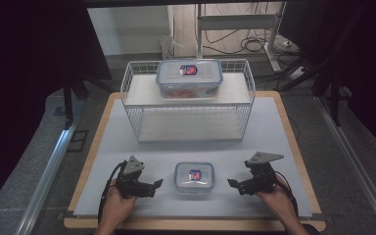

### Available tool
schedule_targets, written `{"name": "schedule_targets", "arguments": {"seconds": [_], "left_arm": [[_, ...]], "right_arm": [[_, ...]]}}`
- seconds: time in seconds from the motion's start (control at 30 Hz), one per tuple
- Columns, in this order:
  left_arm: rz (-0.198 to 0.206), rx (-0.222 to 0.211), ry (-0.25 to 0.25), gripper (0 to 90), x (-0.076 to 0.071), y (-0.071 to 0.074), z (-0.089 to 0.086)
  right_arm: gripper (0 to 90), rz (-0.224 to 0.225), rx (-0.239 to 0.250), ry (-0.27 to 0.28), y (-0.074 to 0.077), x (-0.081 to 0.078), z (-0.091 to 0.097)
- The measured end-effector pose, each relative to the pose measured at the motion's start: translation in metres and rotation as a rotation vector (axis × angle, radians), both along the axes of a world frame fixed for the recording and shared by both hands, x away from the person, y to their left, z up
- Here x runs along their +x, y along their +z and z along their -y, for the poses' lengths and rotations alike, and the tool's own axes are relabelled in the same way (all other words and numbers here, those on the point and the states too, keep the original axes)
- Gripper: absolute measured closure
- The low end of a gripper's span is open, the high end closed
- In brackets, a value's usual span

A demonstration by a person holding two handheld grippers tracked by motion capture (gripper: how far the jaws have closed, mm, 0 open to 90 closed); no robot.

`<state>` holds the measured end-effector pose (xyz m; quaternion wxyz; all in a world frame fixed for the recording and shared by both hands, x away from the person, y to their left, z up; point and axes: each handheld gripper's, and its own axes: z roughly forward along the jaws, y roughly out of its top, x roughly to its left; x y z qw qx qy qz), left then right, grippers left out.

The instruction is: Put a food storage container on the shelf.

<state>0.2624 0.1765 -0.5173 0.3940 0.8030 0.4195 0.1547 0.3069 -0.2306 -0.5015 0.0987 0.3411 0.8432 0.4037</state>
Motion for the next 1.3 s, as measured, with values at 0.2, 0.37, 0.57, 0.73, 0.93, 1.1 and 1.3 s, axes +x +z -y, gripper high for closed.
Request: {"name": "schedule_targets", "arguments": {"seconds": [0.2, 0.37, 0.57, 0.73, 0.93, 1.1, 1.3], "left_arm": [[-0.025, -0.023, -0.046, 4.0, -0.002, 0.007, 0.011], [-0.057, -0.037, -0.097, 2.9, 0.001, 0.010, 0.022], [-0.101, -0.096, -0.138, 6.8, 0.010, 0.011, 0.033], [-0.165, -0.126, -0.175, 11.9, 0.020, 0.006, 0.040], [-0.232, -0.183, -0.216, 14.1, 0.031, 0.000, 0.045], [-0.283, -0.234, -0.235, 17.7, 0.036, -0.005, 0.047], [-0.327, -0.247, -0.253, 21.8, 0.035, -0.005, 0.050]], "right_arm": [[1.6, -0.031, 0.002, 0.023, 0.003, -0.003, -0.010], [4.1, -0.066, -0.013, 0.050, 0.007, -0.008, -0.021], [17.6, -0.101, -0.011, 0.101, 0.011, -0.007, -0.033], [21.6, -0.149, 0.024, 0.127, 0.010, -0.002, -0.043], [19.7, -0.264, 0.070, 0.149, 0.000, 0.010, -0.059], [21.3, -0.375, 0.121, 0.166, -0.008, 0.018, -0.063], [25.7, -0.393, 0.119, 0.179, -0.008, 0.016, -0.065]]}}
